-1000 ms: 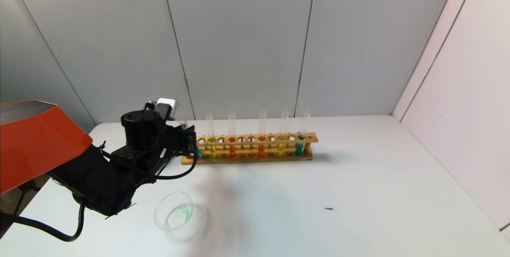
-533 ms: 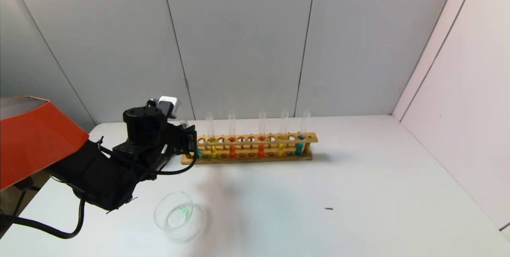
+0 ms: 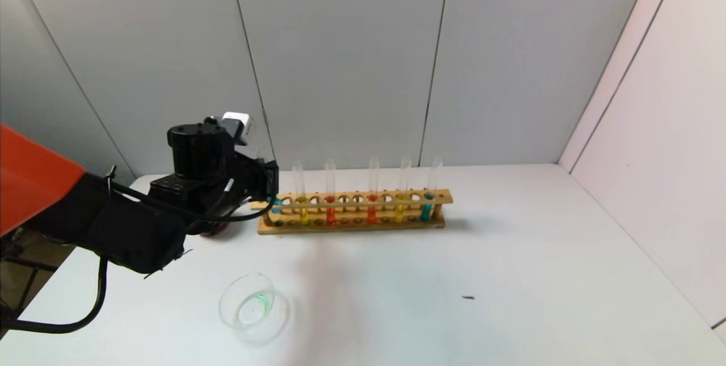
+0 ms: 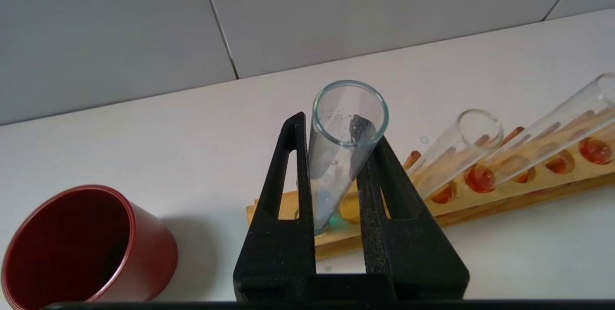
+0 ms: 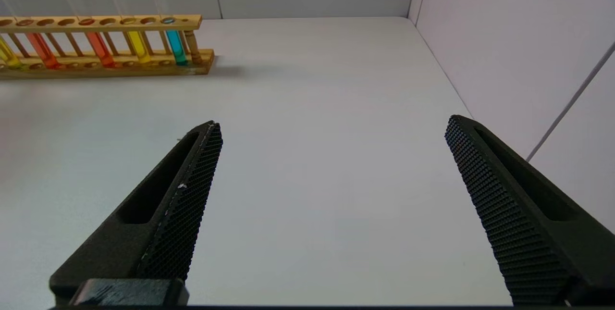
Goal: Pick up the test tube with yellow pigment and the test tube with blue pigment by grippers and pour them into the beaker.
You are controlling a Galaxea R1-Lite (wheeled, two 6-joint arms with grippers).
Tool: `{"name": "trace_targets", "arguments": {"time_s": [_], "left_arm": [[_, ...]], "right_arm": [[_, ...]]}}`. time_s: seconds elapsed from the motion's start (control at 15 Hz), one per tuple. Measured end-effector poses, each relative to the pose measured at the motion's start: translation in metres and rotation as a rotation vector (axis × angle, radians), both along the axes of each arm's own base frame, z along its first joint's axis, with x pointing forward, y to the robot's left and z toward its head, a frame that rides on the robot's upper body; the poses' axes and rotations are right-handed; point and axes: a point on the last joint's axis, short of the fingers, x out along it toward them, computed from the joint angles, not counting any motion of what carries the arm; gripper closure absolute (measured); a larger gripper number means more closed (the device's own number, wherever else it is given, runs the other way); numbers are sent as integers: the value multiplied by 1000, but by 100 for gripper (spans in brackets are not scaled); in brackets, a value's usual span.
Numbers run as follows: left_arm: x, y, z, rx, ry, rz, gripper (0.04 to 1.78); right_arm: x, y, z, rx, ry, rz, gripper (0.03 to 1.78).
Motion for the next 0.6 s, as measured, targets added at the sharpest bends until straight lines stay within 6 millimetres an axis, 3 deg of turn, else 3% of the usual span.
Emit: {"name": "trace_targets", "arguments": {"time_s": [0.6], "left_arm": [[-3, -4, 44, -11, -51, 16, 151]], "right_arm": [[0, 0, 0, 0, 0, 0, 11]]}}
